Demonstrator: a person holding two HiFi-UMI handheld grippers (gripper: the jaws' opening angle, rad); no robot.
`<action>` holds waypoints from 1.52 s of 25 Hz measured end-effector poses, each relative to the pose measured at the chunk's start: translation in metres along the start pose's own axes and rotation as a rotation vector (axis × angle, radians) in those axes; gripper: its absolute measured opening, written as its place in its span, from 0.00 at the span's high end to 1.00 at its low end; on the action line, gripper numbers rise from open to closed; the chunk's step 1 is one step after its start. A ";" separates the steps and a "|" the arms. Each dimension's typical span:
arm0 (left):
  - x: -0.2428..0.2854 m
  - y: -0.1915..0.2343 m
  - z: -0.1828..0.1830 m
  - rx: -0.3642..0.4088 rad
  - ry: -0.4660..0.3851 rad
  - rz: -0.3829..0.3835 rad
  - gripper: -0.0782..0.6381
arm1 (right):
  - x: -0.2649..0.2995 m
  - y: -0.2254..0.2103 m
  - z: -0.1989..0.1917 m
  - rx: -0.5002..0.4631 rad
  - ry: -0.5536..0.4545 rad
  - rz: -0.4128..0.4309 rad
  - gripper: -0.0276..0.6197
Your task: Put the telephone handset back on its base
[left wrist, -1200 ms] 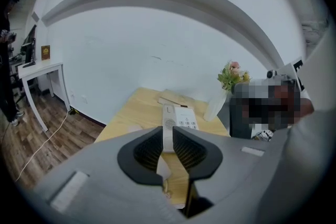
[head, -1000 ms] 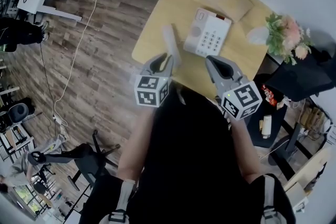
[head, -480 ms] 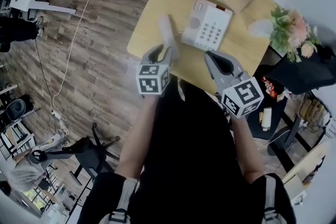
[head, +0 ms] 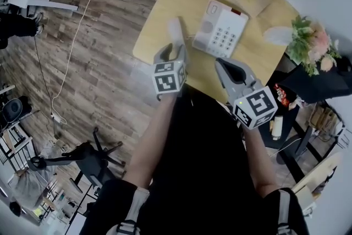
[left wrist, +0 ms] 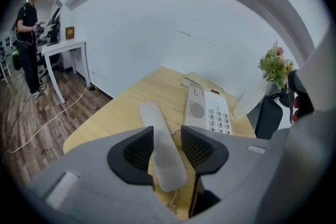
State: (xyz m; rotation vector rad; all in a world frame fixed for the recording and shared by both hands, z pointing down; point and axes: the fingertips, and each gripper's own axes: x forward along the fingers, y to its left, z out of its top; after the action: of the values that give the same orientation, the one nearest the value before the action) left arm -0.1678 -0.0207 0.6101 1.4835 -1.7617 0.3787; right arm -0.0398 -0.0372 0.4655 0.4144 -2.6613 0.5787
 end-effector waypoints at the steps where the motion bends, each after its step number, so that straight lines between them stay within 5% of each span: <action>1: 0.003 0.000 -0.001 -0.008 0.002 0.000 0.65 | 0.000 -0.002 0.000 -0.001 0.003 -0.003 0.95; 22: 0.046 0.019 -0.008 -0.052 0.024 0.219 0.59 | -0.008 -0.015 -0.009 0.031 0.028 -0.043 0.95; 38: 0.060 0.020 -0.017 -0.063 0.044 0.244 0.59 | -0.014 -0.020 -0.011 0.050 0.020 -0.060 0.95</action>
State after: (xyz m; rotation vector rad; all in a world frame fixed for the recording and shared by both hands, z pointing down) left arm -0.1805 -0.0459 0.6695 1.2107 -1.9069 0.4708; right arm -0.0170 -0.0466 0.4758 0.4985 -2.6102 0.6289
